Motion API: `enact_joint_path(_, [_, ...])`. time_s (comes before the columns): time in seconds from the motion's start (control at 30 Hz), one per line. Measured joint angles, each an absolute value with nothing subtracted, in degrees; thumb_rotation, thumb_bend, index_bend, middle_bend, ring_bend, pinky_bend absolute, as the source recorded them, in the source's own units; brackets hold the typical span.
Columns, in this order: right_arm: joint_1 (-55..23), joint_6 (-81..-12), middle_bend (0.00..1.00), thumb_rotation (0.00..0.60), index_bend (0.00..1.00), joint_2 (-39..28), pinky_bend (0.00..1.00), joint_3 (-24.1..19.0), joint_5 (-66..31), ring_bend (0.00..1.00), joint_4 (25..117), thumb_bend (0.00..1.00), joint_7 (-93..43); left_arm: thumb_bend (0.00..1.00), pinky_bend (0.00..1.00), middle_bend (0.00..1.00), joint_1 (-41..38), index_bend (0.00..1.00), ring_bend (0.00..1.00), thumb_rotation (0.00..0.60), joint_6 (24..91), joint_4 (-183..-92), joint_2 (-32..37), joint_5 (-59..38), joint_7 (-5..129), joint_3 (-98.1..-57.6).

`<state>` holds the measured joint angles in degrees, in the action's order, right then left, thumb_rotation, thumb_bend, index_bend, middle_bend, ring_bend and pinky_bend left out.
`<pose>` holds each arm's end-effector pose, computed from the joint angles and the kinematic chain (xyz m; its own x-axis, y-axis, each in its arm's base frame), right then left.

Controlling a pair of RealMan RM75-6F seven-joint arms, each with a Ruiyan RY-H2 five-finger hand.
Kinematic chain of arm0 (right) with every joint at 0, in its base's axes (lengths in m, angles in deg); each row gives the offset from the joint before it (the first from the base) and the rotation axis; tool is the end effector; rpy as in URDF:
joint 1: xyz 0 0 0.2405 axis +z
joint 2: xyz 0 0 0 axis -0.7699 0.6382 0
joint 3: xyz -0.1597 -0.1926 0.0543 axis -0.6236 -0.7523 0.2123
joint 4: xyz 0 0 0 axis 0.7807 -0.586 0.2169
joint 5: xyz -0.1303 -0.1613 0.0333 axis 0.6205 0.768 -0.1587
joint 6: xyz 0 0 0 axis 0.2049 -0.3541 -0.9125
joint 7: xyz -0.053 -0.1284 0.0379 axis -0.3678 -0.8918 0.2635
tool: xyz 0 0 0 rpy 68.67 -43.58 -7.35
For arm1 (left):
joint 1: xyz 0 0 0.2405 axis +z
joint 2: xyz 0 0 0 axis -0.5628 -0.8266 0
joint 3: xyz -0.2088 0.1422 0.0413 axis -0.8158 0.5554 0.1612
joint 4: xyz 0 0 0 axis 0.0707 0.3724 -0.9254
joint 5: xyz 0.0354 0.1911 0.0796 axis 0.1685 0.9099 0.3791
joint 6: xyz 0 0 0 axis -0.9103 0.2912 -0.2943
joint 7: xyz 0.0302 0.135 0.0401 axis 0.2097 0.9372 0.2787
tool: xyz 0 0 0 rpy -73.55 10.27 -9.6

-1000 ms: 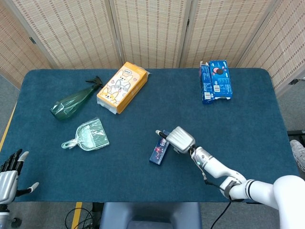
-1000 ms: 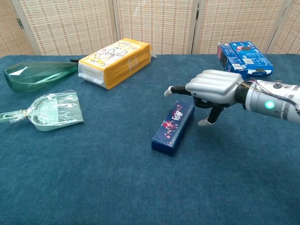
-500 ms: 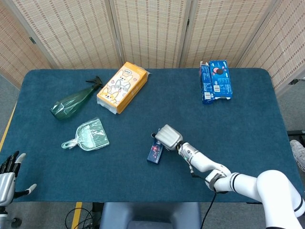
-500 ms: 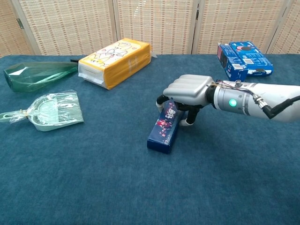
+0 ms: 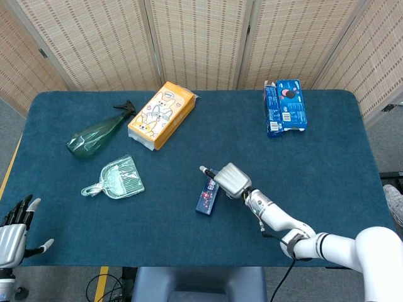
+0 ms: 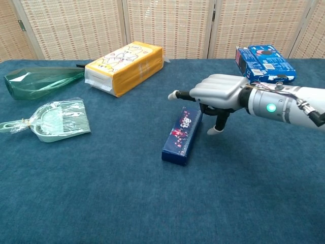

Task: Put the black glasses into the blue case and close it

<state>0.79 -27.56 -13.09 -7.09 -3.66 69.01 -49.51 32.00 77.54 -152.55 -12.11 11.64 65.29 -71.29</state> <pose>-0.1329 -0.3676 -0.0437 0.7733 -0.1040 0.6255 -0.5280 -0.6519 0.5443 -0.3358 0.1619 0.1379 0.4480 0.0665 0.8915 0.8883 0.0793 -0.4523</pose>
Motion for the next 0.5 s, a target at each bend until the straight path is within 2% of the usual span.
enact_joint_path(0.17, [-3.74,-34.88,0.86,0.600,0.00,-8.79,1.00,-7.31,-4.80,1.00,73.94,0.29,-51.60,0.17,0.17,0.00,31.75,0.00,0.00,0.600,77.97,-151.72,-11.13,11.88,65.26,-71.66])
enact_joint_path(0.27, [-7.86,-41.12,0.81,0.600,0.00,-5.49,0.98,-7.70,-5.34,0.96,77.65,0.33,-52.51,0.17,0.17,0.00,31.55,0.00,0.00,0.600,78.43,-151.27,-10.47,11.91,65.34,-72.14])
enact_joint_path(0.37, [-12.98,-47.98,0.70,0.600,0.00,-1.88,0.88,-8.47,-5.83,0.83,81.49,0.35,-53.26,0.17,0.17,0.00,31.26,0.00,0.00,0.600,78.59,-151.00,-9.97,11.68,65.77,-72.64])
enact_joint_path(0.5, [-20.52,-56.91,0.50,0.600,0.00,2.71,0.66,-10.05,-6.22,0.55,86.04,0.35,-53.63,0.17,0.17,0.00,30.85,0.00,0.00,0.600,78.47,-151.06,-9.47,11.39,66.46,-73.05])
